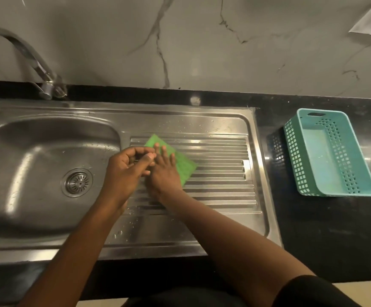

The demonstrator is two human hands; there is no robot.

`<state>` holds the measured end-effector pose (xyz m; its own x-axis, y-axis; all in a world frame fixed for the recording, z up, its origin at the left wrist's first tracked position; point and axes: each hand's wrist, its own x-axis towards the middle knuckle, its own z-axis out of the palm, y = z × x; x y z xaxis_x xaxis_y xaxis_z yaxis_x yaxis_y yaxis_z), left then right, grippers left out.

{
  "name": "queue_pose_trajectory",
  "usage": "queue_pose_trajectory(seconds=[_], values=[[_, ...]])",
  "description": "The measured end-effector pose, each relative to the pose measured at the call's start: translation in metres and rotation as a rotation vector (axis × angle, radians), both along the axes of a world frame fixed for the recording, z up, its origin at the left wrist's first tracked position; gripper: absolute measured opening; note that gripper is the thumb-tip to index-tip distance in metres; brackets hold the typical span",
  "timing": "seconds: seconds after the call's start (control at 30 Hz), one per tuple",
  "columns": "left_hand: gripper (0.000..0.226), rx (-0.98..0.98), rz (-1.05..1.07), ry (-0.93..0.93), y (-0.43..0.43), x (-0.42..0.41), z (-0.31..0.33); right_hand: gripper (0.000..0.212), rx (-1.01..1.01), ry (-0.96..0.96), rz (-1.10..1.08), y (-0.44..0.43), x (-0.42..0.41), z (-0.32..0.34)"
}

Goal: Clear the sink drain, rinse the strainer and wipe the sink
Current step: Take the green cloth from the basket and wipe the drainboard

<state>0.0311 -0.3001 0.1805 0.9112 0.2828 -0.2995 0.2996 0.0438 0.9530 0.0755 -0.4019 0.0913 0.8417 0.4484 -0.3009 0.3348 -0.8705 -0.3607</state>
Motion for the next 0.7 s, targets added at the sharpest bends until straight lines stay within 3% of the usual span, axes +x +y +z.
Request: queue_pose_trajectory(seconds=[0.2, 0.5, 0.7], values=[[0.014, 0.011, 0.024, -0.014, 0.008, -0.007, 0.006, 0.062, 0.027, -0.114, 0.280, -0.040, 0.001, 0.006], [0.013, 0.010, 0.072, 0.045, -0.009, -0.040, 0.002, 0.058, -0.049, -0.133, -0.166, -0.224, 0.023, 0.011], [0.014, 0.005, 0.081, 0.041, -0.008, -0.051, -0.002, 0.061, -0.051, -0.112, -0.500, -0.180, 0.014, 0.011]])
